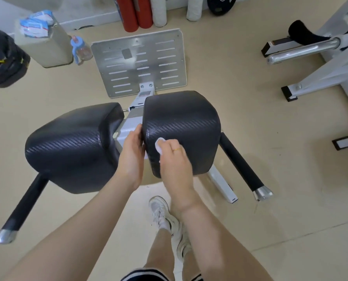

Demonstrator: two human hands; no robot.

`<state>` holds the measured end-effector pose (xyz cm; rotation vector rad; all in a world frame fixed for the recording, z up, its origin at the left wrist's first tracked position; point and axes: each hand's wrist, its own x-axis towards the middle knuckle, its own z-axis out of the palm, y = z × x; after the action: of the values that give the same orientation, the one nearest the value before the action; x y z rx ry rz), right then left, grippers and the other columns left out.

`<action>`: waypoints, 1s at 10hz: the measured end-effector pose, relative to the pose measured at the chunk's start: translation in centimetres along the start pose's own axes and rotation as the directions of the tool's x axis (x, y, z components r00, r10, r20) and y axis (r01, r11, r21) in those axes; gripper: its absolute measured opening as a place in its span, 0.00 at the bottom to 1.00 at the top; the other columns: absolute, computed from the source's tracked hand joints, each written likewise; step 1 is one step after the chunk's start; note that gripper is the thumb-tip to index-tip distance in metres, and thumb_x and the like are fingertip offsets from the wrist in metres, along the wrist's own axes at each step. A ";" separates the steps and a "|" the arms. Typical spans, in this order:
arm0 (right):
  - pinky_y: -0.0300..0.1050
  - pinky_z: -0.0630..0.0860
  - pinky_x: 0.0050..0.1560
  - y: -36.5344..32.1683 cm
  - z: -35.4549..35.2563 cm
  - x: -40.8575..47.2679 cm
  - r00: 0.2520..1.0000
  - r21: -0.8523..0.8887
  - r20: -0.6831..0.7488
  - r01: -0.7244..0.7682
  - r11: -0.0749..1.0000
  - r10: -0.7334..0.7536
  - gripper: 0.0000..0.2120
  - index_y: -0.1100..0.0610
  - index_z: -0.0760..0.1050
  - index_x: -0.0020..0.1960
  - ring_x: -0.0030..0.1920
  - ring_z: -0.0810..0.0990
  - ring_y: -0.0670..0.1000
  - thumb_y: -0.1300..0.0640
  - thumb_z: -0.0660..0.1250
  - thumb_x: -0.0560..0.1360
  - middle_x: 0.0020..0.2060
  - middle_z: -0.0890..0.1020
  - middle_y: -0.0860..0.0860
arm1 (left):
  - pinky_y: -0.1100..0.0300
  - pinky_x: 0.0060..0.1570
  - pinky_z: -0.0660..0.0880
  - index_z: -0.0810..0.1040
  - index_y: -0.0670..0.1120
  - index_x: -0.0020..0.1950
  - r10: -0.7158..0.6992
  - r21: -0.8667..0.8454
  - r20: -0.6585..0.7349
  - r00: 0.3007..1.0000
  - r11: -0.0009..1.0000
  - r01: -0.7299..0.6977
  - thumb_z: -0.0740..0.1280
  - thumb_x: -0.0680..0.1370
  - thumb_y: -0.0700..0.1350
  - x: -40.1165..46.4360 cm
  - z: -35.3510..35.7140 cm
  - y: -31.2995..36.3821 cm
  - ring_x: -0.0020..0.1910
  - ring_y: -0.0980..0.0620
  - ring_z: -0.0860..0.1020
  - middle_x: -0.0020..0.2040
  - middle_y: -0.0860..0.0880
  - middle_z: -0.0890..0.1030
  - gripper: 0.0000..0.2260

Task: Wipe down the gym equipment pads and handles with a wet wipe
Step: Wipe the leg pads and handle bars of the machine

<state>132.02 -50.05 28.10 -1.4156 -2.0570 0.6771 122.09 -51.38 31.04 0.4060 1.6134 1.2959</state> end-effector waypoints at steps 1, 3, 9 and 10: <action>0.50 0.73 0.45 2.4 -2.2 0.9 0.979 0.109 0.114 -0.179 0.978 0.167 0.07 0.44 0.75 0.39 0.39 0.72 0.52 0.52 0.59 0.67 0.37 0.73 0.49 | 0.56 0.71 0.59 0.70 0.56 0.67 -0.035 -0.064 0.041 0.999 0.997 0.037 0.49 0.79 0.54 -1.8 -0.4 -1.9 0.67 0.59 0.68 0.67 0.58 0.72 0.19; 0.30 0.63 0.41 6.8 -5.9 1.7 0.964 0.052 -0.011 -0.264 0.963 0.265 0.09 0.55 0.77 0.50 0.38 0.67 0.41 0.61 0.60 0.75 0.42 0.69 0.46 | 0.59 0.72 0.52 0.58 0.63 0.73 -0.095 -0.026 0.106 0.990 0.995 0.098 0.44 0.81 0.58 -4.7 -0.1 -4.9 0.72 0.63 0.60 0.71 0.67 0.63 0.20; 0.34 0.64 0.38 7.5 -1.4 -1.2 0.950 0.025 -0.292 -0.111 0.994 0.113 0.15 0.63 0.76 0.43 0.39 0.69 0.44 0.62 0.51 0.71 0.40 0.77 0.54 | 0.53 0.74 0.51 0.58 0.60 0.74 -0.073 0.053 0.199 0.977 0.997 0.064 0.43 0.81 0.57 -3.5 -3.0 -7.9 0.71 0.66 0.60 0.72 0.64 0.63 0.21; 0.26 0.63 0.42 6.3 1.1 -2.8 0.960 0.071 -0.240 -0.127 0.989 0.140 0.13 0.61 0.77 0.47 0.40 0.69 0.44 0.63 0.53 0.74 0.43 0.74 0.48 | 0.56 0.73 0.51 0.57 0.67 0.72 -0.063 0.147 0.220 0.974 0.989 0.031 0.41 0.83 0.53 -3.8 -2.3 -7.3 0.70 0.69 0.61 0.69 0.72 0.64 0.19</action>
<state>136.33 -50.81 22.62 -1.5343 -1.7522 0.5764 124.16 -58.17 26.34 0.5779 1.5193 1.0618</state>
